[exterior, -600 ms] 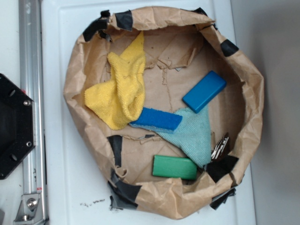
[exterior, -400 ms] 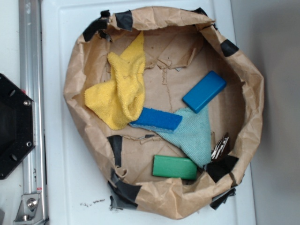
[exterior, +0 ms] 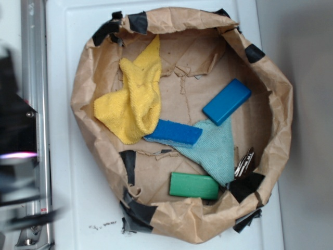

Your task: Grab the blue block.

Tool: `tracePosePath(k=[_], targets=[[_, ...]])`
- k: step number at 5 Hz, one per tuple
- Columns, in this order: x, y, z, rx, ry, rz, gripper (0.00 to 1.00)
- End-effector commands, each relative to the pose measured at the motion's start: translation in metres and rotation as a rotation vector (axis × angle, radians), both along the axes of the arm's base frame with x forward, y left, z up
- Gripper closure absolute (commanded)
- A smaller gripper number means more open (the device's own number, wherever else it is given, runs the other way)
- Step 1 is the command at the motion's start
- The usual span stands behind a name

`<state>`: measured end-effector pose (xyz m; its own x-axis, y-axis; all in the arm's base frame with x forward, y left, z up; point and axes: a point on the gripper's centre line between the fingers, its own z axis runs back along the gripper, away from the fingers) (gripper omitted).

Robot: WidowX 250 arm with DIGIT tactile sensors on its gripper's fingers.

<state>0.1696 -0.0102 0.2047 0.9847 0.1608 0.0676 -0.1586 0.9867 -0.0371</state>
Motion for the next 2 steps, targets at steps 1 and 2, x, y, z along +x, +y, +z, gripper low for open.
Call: tracePosePath(k=[1,2], targets=[[0.083,0.016,-0.061,-0.073,-0.004,0.273,0.00],[0.098,0.010,-0.103,-0.150,0.080,0.304,0.00]])
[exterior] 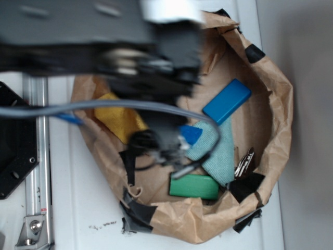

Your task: Grab the blue block.

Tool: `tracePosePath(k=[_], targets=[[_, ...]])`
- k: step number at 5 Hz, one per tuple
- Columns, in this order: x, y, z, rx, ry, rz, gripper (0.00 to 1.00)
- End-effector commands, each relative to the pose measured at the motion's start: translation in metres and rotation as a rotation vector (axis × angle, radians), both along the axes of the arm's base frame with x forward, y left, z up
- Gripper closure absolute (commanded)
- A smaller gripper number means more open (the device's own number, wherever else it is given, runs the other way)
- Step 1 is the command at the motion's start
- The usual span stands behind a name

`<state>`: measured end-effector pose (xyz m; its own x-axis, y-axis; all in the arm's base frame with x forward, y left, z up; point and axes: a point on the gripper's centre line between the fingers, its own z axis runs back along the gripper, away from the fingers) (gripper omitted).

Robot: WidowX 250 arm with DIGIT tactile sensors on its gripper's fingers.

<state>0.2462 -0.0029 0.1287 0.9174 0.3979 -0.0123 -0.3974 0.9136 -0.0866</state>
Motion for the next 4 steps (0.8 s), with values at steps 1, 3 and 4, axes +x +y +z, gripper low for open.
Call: tracePosePath(k=[1,3,4], targets=[[0.032,0.005,-0.054,-0.057,0.016,0.079,0.00],[0.068,0.011,-0.081,-0.161,-0.006,0.135,0.00],[0.080,0.015,-0.088,-0.173,-0.080,0.187,0.00]])
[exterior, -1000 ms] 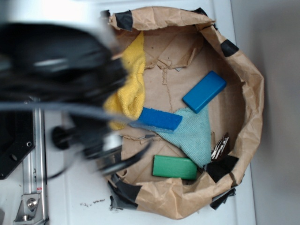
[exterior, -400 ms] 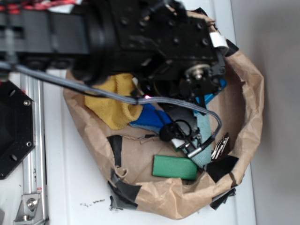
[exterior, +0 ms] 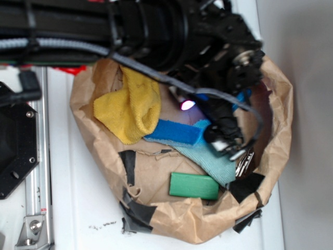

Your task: Grab the blue block.

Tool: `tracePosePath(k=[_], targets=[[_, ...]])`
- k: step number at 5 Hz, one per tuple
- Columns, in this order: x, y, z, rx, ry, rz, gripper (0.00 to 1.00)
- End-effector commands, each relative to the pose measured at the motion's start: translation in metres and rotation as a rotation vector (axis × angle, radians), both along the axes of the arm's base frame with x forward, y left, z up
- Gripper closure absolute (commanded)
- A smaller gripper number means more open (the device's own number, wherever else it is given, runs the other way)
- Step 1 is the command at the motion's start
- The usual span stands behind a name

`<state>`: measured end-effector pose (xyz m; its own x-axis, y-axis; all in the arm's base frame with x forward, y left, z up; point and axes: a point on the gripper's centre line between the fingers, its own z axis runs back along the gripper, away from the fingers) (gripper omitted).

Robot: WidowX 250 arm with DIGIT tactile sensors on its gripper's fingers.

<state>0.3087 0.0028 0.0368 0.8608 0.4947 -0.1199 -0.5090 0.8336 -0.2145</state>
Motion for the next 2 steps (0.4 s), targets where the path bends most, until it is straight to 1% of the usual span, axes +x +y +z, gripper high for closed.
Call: tracePosePath(k=[1,2], targets=[[0.027,-0.003,-0.028,0.039,-0.017,0.086,0.00],[0.026,-0.019,-0.051,0.211,0.123,0.052,0.00]])
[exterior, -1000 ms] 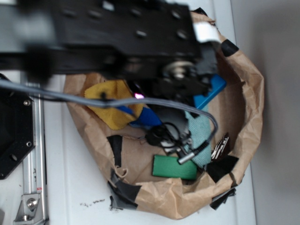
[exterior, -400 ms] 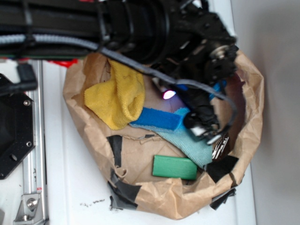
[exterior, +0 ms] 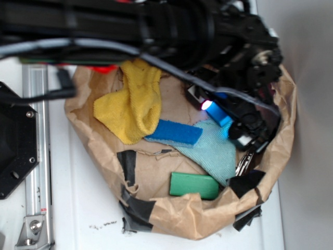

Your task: Grab the blue block.

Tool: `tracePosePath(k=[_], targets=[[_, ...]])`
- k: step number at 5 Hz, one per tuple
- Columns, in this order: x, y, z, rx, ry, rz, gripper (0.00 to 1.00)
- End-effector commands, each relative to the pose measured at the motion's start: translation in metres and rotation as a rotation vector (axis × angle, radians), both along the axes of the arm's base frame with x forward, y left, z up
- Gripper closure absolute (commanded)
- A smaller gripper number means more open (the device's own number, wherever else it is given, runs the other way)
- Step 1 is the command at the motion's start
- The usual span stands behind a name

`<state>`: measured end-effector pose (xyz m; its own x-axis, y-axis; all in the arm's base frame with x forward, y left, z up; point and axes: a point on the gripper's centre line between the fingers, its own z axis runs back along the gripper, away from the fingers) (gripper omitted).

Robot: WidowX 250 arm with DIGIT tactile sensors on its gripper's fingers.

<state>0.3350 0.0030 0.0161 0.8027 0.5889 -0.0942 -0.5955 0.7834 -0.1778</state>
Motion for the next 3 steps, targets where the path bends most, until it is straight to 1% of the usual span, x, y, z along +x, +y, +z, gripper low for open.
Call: tracePosePath(k=[1,2,3], targets=[[-0.009,-0.021,-0.026,0.187,0.171,-0.023,1.00],[-0.017,-0.017,0.022,0.278,0.101,-0.100,1.00],[-0.041,-0.008,0.069,0.353,-0.040,-0.214,1.00]])
